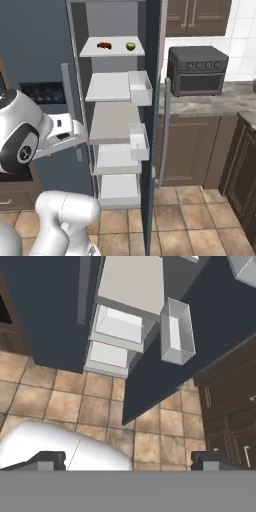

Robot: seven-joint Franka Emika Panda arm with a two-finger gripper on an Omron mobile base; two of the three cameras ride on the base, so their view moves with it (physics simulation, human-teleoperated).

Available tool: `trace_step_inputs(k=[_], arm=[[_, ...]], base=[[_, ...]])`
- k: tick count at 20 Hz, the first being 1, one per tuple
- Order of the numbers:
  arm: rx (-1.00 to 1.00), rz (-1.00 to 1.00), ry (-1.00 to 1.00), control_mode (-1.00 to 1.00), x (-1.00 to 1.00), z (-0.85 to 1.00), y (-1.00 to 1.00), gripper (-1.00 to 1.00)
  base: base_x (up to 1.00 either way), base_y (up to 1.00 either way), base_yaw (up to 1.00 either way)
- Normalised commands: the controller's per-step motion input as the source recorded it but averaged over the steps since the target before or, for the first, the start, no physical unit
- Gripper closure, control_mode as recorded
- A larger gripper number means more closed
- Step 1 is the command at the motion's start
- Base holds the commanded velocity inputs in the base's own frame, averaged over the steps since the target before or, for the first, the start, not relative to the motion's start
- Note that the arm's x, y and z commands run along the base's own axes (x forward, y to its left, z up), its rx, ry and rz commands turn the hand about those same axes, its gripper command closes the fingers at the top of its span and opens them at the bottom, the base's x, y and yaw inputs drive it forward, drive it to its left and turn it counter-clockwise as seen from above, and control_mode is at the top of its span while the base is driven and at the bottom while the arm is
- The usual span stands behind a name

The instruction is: Open the fridge, remove the kiwi, eggplant, and chicken drumstick, and place them on any counter.

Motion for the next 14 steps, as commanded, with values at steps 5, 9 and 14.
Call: trace_step_inputs(k=[5,9,14], arm=[[0.00,0.00,0.00,1.00,0.00,0.00,0.00,-1.00],[0.00,0.00,0.00,1.00,0.00,0.00,0.00,-1.00],[0.00,0.00,0.00,1.00,0.00,0.00,0.00,-1.00]], base=[[0.86,0.17,0.07],[0.91,0.01,0.08],[0.74,-0.01,0.15]])
